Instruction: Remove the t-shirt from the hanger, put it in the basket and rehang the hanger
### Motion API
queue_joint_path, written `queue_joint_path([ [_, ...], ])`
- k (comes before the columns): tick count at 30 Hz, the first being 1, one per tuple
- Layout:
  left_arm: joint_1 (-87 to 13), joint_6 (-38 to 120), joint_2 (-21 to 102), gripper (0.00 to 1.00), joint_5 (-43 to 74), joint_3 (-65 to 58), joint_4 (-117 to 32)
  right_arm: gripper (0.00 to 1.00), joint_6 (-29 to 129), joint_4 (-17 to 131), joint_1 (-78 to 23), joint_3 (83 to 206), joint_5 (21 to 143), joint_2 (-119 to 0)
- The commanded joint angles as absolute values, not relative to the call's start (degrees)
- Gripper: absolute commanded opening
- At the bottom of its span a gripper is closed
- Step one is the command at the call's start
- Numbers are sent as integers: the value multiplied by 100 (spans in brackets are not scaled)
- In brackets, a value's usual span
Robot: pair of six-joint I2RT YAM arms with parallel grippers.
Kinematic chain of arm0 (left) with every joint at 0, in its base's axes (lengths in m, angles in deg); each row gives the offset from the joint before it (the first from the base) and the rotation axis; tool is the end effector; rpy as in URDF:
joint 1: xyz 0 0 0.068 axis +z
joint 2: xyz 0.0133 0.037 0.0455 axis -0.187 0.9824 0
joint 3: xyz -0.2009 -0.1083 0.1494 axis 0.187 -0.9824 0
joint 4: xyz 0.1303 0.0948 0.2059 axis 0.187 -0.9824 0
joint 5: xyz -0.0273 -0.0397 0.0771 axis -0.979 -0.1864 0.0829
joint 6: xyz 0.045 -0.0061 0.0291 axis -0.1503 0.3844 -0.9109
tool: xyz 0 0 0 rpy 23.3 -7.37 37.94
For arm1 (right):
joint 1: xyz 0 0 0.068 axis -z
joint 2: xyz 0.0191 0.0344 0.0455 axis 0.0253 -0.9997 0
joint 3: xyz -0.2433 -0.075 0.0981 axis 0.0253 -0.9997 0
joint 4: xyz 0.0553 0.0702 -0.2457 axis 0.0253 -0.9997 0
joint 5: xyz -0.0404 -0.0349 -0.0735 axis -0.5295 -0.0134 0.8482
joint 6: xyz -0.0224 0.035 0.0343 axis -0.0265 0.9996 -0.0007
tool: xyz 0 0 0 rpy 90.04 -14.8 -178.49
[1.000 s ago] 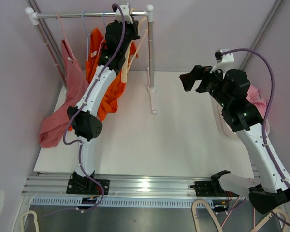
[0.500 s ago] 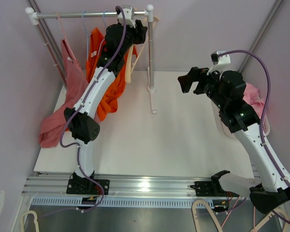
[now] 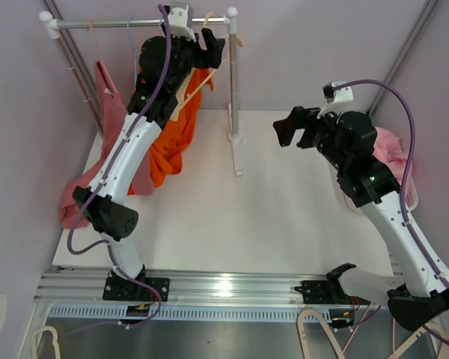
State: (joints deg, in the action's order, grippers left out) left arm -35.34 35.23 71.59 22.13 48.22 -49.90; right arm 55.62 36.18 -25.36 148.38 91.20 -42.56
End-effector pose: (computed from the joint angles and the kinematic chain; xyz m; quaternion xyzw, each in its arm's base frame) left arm 0.3776 -0.1739 0.5211 0.1161 0.6187 -0.2113 0.7477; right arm 0.2105 0.1055 0.4619 -0.0858 0.7383 0.2167 0.6329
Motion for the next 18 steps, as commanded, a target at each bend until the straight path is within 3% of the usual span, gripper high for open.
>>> queue_joint_path([
  [1,-3600,3540,6398,81,2628,4675,-5141,100,5614,3737,-2588,14780,9229,-4067],
  [11,-3267,3477,5843,99,3353,4780,-6177,99,5684,3509,-2588,14859,9098,-4014],
  [18,-2573,3840,6255,100,2982,5385,-7180,99,5570,3439,-2588,14999,9053,-4049],
])
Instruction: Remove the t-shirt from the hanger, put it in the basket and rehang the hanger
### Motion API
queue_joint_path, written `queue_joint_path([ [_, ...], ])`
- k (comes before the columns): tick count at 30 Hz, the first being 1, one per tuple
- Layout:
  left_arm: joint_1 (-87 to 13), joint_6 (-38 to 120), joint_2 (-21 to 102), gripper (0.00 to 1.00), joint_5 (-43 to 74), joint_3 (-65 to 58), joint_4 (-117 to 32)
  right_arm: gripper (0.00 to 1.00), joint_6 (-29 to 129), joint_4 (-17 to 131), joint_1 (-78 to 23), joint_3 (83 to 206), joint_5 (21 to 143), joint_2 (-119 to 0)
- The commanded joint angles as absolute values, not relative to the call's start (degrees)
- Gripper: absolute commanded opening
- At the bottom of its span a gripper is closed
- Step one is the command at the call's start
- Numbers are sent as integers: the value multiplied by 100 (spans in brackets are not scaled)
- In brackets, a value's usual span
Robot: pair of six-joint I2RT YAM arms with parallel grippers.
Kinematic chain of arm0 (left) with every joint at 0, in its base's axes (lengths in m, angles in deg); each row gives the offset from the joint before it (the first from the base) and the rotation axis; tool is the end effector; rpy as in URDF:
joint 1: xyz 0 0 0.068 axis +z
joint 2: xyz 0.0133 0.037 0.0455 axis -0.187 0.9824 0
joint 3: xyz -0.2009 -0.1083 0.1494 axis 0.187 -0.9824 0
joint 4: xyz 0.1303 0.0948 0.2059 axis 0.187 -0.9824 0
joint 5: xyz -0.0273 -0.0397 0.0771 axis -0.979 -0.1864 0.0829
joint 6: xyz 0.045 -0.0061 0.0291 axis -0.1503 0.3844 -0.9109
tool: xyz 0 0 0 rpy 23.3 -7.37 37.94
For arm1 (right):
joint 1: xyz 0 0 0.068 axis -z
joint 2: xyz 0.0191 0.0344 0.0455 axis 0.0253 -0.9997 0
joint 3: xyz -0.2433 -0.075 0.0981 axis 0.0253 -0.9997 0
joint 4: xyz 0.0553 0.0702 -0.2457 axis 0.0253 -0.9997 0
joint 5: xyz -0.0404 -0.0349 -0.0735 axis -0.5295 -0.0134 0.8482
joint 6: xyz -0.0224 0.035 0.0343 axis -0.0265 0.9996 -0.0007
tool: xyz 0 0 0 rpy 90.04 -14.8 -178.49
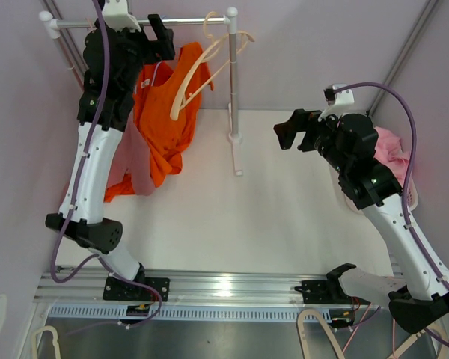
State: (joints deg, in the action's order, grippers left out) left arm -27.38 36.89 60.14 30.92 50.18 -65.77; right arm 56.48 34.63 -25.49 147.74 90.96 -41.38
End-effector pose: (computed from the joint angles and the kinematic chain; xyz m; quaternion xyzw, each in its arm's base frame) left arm 0.3157 -0.0897 0.5723 0.0065 0.6465 -0.1186 0.7537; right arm 0.2047 0.1033 0.4597 -0.0832 0.7445 0.2213 0.6244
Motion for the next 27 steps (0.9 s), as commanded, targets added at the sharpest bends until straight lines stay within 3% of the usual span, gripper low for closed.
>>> queue_joint_path([
  [1,-2555,3796,6326,99,3035,5439,-7303,99,5553,3386,-2588,15008,9062,-4058],
  [7,-2432,3584,6686,99,3115,5607,-7278,100,5517,3394,-2588,15008,9115,-4014],
  [17,-2177,3707,7205,89,3378,5914,-7691,100,5482,3377,-2580,14947,9168,-4102],
  [22,-2027,3813,7328,78,3036,5897,-7542,99,5509,3377,-2588,15000,9106,-4093],
  [23,-2018,3848,7354,71,3026,5905,-7515,99,5508,3368,-2588,15008,9124,-4085],
  [27,-1966,3953,7504,60,2790,5958,-7480,99,5456,3298,-2580,15000,9203,-4041],
])
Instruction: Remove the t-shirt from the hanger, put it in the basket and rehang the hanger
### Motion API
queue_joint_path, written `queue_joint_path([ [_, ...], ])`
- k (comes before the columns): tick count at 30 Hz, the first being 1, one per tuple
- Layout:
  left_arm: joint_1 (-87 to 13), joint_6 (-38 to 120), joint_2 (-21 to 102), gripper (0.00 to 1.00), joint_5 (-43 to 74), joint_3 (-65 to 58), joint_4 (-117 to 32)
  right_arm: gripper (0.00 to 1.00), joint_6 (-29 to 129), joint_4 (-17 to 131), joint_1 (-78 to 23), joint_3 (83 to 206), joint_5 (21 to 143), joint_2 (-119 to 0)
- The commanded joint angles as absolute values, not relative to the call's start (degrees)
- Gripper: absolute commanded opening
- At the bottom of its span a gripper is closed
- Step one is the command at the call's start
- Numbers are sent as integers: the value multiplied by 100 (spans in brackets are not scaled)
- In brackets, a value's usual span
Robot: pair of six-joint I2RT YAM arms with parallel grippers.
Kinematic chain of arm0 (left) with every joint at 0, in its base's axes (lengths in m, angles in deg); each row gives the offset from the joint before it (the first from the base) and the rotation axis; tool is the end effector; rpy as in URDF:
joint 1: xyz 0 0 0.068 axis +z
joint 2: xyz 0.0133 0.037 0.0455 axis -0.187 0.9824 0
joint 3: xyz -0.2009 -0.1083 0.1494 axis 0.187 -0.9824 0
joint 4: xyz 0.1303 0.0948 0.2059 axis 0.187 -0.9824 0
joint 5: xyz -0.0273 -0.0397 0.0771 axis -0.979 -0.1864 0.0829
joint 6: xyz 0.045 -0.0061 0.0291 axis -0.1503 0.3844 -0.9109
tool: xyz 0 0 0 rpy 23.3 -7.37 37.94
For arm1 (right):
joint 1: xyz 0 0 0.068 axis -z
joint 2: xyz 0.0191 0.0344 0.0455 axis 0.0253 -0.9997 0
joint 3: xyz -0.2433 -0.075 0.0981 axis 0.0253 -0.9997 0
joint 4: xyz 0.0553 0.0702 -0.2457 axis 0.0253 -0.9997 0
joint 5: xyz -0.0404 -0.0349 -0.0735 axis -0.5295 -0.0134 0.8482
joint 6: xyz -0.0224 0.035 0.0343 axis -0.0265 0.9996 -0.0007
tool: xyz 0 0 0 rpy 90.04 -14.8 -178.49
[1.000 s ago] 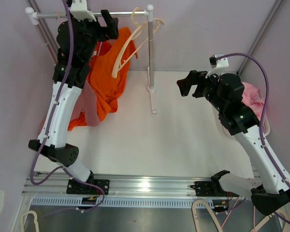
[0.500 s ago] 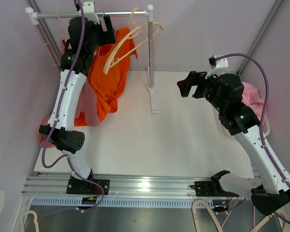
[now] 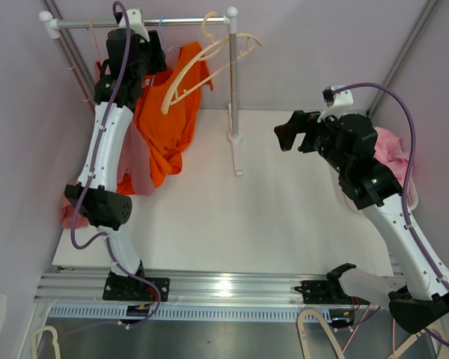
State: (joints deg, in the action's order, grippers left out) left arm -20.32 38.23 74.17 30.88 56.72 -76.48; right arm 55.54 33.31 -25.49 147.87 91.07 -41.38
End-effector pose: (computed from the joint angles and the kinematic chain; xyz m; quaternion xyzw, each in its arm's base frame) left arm 0.4082 -0.0643 0.4998 -0.0328 0.7575 -0.0568 0.6495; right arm 0.2042 0.1029 0.4579 -0.0897 0.7506 0.2128 0.6191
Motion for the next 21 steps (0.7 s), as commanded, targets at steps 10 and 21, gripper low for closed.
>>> queue_joint_path([
  [10,-1957,4226,7653,54,2051,5976,-7225,100,5456,3245,-2580,14947,9291,-4023],
  [21,-2001,4059,7646,1,1848,5915,-6672,99,5605,3412,-2588,14771,9054,-3918],
])
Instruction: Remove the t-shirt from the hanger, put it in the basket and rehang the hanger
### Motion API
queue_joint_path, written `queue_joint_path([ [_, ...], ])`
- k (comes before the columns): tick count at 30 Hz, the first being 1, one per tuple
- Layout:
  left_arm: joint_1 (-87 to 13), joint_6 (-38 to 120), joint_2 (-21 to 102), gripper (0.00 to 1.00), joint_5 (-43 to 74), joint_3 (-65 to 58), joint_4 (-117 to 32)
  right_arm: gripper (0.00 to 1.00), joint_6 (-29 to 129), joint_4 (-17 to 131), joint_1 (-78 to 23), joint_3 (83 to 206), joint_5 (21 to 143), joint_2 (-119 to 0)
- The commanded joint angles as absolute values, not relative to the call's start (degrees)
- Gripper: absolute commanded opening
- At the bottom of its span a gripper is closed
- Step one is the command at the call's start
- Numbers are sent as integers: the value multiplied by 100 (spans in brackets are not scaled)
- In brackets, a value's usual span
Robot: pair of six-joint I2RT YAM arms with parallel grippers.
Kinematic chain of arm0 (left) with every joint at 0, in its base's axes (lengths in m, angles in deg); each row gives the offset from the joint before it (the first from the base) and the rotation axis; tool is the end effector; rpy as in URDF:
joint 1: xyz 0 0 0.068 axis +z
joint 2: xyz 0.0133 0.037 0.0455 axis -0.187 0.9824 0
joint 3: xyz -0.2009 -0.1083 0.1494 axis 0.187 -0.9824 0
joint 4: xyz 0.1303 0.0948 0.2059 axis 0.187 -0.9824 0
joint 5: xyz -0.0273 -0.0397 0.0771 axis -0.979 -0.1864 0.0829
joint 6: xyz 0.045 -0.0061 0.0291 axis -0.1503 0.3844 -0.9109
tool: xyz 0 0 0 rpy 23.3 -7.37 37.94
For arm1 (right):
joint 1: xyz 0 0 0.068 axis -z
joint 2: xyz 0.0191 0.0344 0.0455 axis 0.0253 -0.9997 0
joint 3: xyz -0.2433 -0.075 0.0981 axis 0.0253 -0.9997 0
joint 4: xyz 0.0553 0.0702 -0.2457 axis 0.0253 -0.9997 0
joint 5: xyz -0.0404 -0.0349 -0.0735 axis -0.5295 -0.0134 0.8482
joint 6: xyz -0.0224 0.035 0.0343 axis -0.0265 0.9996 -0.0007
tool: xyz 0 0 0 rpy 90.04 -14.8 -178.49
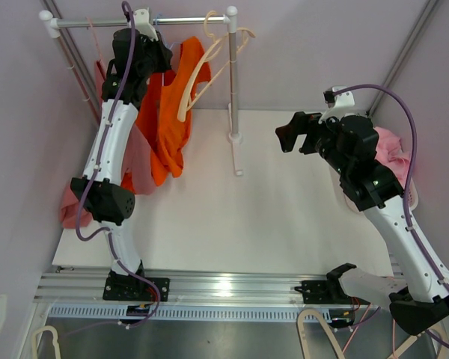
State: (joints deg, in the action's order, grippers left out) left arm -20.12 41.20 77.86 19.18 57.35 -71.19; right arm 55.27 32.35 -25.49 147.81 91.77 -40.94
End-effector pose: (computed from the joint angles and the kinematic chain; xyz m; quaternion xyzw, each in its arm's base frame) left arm 0.4314 -0.0740 0.4872 0.0136 0.7455 -0.1509 0.6490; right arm 0.2019 0.1013 0.4574 -0.0879 0.7541 0.2056 0.6175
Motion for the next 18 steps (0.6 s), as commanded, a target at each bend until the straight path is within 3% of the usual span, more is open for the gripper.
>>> queue_joint_path([
  [1,-2009,3998,7584,1,1883,5819,-6541,99,5614,3421,-2588,14745,9053,-3909],
  [18,-2212,4068,6256,1,2367,4859,-5984,100,5711,3157,-2588,14903,8878,-3742],
])
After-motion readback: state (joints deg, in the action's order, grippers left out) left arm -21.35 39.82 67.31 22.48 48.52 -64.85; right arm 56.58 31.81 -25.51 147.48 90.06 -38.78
